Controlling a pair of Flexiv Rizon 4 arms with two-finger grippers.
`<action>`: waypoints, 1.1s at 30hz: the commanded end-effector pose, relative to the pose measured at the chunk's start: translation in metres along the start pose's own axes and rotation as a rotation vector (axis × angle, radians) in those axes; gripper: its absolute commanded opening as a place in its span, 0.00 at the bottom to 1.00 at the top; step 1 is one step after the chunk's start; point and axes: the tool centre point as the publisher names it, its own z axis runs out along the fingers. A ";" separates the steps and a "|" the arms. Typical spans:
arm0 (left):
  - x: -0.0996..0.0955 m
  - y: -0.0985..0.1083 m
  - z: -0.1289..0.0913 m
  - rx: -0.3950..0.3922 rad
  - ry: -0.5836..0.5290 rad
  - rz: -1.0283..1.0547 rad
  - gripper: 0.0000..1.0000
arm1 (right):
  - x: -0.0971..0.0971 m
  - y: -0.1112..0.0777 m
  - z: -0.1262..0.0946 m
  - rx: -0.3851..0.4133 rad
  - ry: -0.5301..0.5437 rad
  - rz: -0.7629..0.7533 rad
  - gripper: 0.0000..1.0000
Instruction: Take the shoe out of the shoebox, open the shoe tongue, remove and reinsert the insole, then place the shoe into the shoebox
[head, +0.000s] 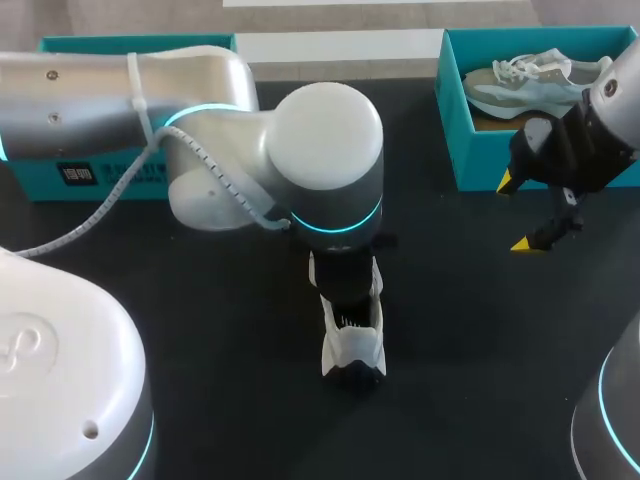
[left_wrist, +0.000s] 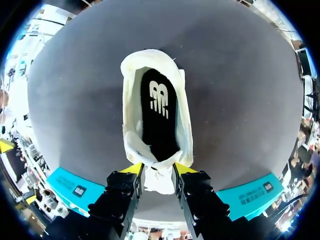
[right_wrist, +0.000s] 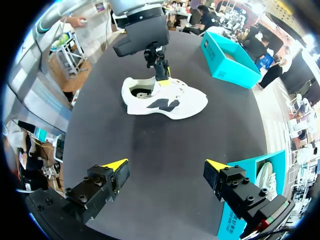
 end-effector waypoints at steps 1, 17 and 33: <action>-0.002 0.010 -0.001 0.012 0.005 -0.014 0.26 | 0.000 0.000 0.001 0.001 -0.001 0.000 1.00; 0.003 -0.029 0.007 0.051 0.061 -0.102 0.27 | 0.000 0.000 0.001 0.001 -0.001 0.000 1.00; 0.018 -0.018 -0.042 0.096 0.165 -0.684 1.00 | 0.000 0.000 0.001 0.001 -0.001 0.000 1.00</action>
